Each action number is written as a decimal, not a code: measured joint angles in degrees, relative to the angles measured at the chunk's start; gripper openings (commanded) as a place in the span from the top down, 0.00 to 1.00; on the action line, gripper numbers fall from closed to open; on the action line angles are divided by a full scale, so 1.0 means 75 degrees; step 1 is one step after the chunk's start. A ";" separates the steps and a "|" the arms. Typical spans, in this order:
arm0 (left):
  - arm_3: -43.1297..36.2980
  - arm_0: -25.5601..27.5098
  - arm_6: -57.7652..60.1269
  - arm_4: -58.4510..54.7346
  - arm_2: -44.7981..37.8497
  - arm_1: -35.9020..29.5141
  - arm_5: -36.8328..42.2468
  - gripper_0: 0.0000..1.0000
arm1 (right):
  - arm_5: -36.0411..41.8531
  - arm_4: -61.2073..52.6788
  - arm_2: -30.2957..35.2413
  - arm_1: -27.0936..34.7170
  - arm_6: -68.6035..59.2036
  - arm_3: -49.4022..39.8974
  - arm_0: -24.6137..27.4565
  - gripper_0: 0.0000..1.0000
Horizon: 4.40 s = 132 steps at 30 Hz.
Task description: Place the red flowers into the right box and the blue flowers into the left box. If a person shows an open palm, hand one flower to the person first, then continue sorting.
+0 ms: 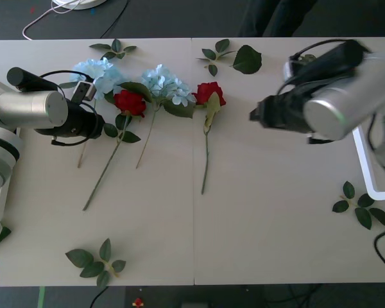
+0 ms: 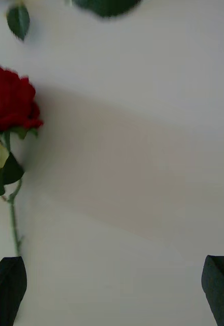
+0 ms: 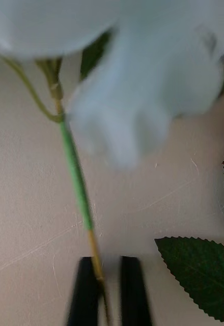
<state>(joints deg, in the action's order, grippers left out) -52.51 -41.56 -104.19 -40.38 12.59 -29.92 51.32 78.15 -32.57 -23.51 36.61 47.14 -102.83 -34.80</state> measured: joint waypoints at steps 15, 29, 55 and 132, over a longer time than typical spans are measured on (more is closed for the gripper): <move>0.0051 -0.0004 0.0000 -0.0015 -0.0022 -0.0042 -0.0089 1.00 | -0.0930 0.1263 -0.1383 -0.1854 -0.0318 0.2851 -0.1359 0.00; -0.0406 -0.0344 0.0000 -0.0181 -0.3223 -0.0754 0.2249 1.00 | -0.3008 0.1988 -0.1398 -0.3391 -0.0317 0.6776 -0.2569 0.00; -0.2099 -0.0358 0.0000 -0.0246 -0.5438 -0.2818 0.6507 1.00 | -0.4349 0.2158 -0.1680 -0.3811 -0.0318 0.8388 -0.3131 1.00; -0.2104 -0.0358 0.0000 -0.0247 -0.5520 -0.2883 0.6534 1.00 | -1.0652 0.7080 0.1341 -0.1647 -0.0295 0.3921 -0.1831 0.00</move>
<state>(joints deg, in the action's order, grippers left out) -68.29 -44.24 -104.19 -42.23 -28.81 -51.55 100.33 -1.75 20.53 -13.45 24.25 44.92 -73.42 -48.53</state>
